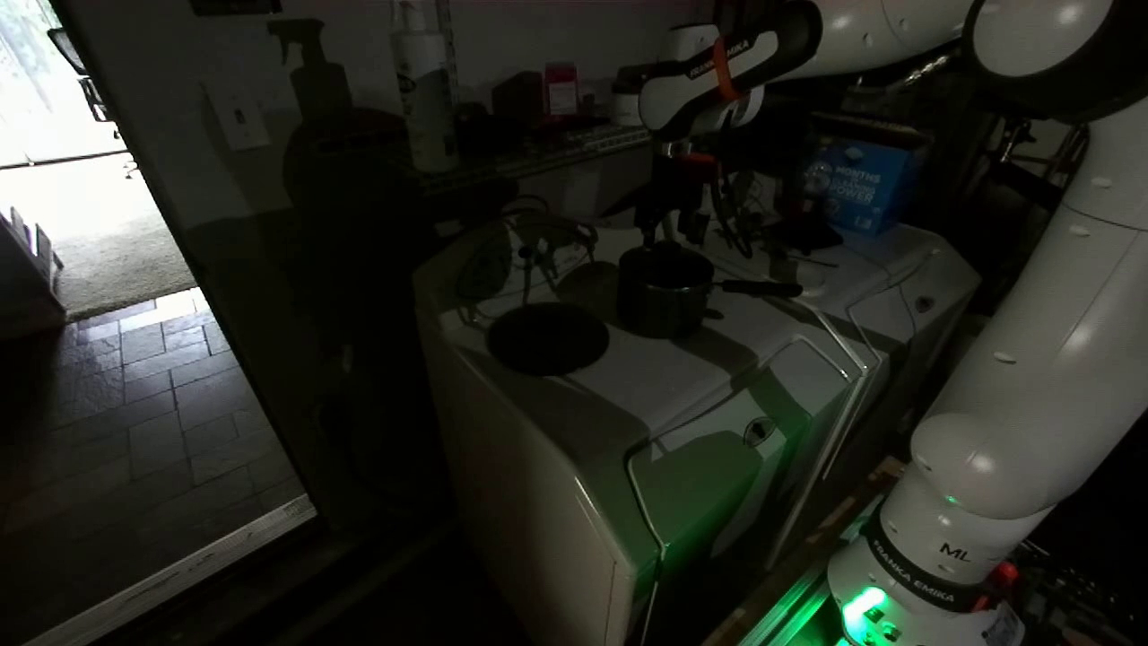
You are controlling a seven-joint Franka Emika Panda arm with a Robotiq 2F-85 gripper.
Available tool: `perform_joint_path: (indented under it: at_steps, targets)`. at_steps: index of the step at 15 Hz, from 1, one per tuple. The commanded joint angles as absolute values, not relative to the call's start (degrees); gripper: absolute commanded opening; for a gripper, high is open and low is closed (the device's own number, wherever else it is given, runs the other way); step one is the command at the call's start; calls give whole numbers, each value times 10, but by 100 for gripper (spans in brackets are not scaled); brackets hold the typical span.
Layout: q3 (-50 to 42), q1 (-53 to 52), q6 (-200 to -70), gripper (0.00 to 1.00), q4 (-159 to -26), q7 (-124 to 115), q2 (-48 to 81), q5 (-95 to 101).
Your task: Remove the glass lid from the black pot.
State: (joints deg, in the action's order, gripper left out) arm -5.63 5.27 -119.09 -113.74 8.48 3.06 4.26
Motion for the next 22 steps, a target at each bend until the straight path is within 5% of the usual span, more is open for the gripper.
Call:
perform_joint_path:
  at_steps: [1, 22]
  targets:
    - [-55, 54, -1189, 100, -1136, 85, 31, 43]
    - [-61, 57, -1196, 100, -1154, 68, 37, 73]
